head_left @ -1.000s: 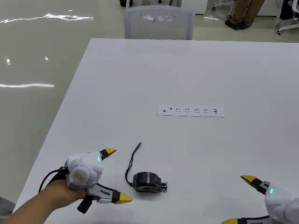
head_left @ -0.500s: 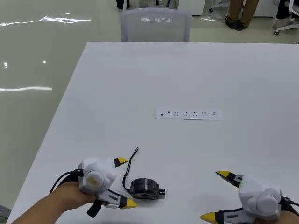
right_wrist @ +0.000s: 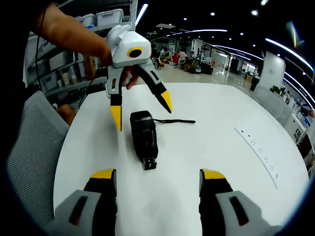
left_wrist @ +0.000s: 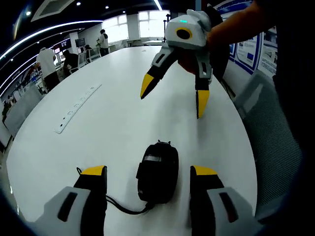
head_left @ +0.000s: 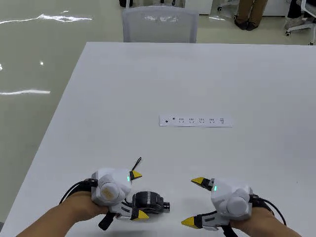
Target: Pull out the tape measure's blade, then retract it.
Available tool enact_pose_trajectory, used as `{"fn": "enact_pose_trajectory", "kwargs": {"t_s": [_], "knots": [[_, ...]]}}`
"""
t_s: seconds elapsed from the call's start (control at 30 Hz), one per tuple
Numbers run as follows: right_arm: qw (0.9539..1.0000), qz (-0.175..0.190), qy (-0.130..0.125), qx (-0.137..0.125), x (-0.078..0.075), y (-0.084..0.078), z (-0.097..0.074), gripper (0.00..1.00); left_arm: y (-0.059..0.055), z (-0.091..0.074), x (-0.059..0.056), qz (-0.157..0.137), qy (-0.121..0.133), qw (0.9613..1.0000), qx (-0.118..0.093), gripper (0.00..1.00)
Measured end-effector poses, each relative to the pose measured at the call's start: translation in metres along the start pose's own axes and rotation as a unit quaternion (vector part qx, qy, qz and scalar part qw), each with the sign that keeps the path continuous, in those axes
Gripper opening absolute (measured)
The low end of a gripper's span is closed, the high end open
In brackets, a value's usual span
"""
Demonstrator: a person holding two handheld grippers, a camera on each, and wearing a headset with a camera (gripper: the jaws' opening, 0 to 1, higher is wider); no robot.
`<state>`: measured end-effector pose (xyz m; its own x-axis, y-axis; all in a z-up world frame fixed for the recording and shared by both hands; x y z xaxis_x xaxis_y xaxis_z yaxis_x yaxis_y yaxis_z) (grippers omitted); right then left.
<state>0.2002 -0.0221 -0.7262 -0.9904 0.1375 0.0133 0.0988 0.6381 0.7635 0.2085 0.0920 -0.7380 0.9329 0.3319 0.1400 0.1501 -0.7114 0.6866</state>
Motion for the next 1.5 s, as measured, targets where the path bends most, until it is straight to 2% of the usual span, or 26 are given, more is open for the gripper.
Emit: {"fn": "enact_pose_trajectory", "kwargs": {"t_s": [0.1, 0.17, 0.23, 0.3, 0.37, 0.43, 0.5, 0.63, 0.7, 0.73, 0.8, 0.83, 0.9, 1.0, 1.13, 1.17, 1.3, 1.37, 1.5], "knots": [[0.9998, -0.011, 0.015, 0.003, 0.002, 0.002, 0.014, 0.61, 0.001, 0.009, -0.003, 0.011, -0.01, 0.9998, 0.009, 0.62], [0.9997, -0.01, 0.022, 0.009, 0.003, 0.002, 0.022, 0.61, -0.001, 0.012, -0.006, 0.027, -0.017, 0.9992, 0.023, 0.58], [0.9993, -0.016, 0.031, 0.013, 0.004, 0.003, 0.031, 0.58, 0.003, 0.016, -0.009, 0.027, -0.025, 0.9991, 0.02, 0.57], [0.9987, -0.02, 0.041, 0.024, 0.005, 0.002, 0.04, 0.55, 0.002, 0.018, -0.013, 0.029, -0.036, 0.9986, 0.027, 0.53], [0.9979, -0.031, 0.049, 0.03, 0.006, 0.002, 0.048, 0.54, 0.002, 0.019, -0.013, 0.03, -0.037, 0.9985, 0.029, 0.51], [0.997, -0.039, 0.057, 0.036, 0.008, 0.001, 0.053, 0.51, 0.005, 0.019, -0.014, 0.029, -0.037, 0.9984, 0.031, 0.5], [0.9965, -0.039, 0.063, 0.039, 0.008, -0.001, 0.057, 0.51, 0.003, 0.02, -0.014, 0.029, -0.04, 0.9983, 0.032, 0.46], [0.9948, -0.045, 0.074, 0.054, 0.009, -0.007, 0.064, 0.5, 0.002, 0.021, -0.014, 0.032, -0.041, 0.998, 0.037, 0.44], [0.9938, -0.047, 0.08, 0.061, 0.01, -0.009, 0.067, 0.48, 0.002, 0.02, -0.017, 0.025, -0.051, 0.9976, 0.041, 0.39], [0.9935, -0.048, 0.081, 0.063, 0.01, -0.01, 0.068, 0.48, 0.002, 0.02, -0.017, 0.029, -0.05, 0.9974, 0.042, 0.37], [0.9924, -0.051, 0.087, 0.07, 0.011, -0.012, 0.071, 0.47, 0.0, 0.021, -0.015, 0.057, -0.039, 0.9963, 0.052, 0.35], [0.9918, -0.054, 0.09, 0.073, 0.011, -0.012, 0.072, 0.46, 0.0, 0.022, -0.019, 0.049, -0.047, 0.9964, 0.05, 0.33], [0.9909, -0.056, 0.095, 0.076, 0.012, -0.01, 0.076, 0.45, 0.0, 0.022, -0.018, 0.068, -0.042, 0.9956, 0.05, 0.32], [0.9895, -0.062, 0.1, 0.084, 0.013, -0.012, 0.081, 0.41, -0.001, 0.02, -0.018, 0.075, -0.043, 0.9951, 0.048, 0.31], [0.9887, -0.061, 0.103, 0.09, 0.011, -0.013, 0.086, 0.38, -0.002, 0.018, -0.015, 0.064, -0.04, 0.9967, 0.03, 0.29], [0.9883, -0.062, 0.103, 0.094, 0.01, -0.016, 0.087, 0.35, -0.002, 0.018, -0.016, 0.066, -0.042, 0.9966, 0.027, 0.29], [0.9884, -0.053, 0.101, 0.1, 0.005, -0.02, 0.089, 0.29, -0.001, 0.019, -0.016, 0.064, -0.041, 0.9967, 0.028, 0.29], [0.9892, -0.035, 0.103, 0.099, 0.004, -0.019, 0.089, 0.28, -0.001, 0.02, -0.015, 0.059, -0.043, 0.9969, 0.027, 0.3], [0.988, -0.049, 0.103, 0.104, 0.006, -0.021, 0.092, 0.27, -0.003, 0.021, -0.014, 0.052, -0.044, 0.9973, 0.028, 0.3]]}}
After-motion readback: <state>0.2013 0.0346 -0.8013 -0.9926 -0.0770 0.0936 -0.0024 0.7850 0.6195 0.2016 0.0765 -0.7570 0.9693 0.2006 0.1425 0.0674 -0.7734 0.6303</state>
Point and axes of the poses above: the centre of the closed fingertips' face, and the gripper's own axes: z roughly forward along the fingers, x roughly to its left, y roughly out of its top, the point moved 2 cm from there along -z, roughly backward along the fingers, and after that the axes turned 6 degrees about y, right-handed, at the moved point
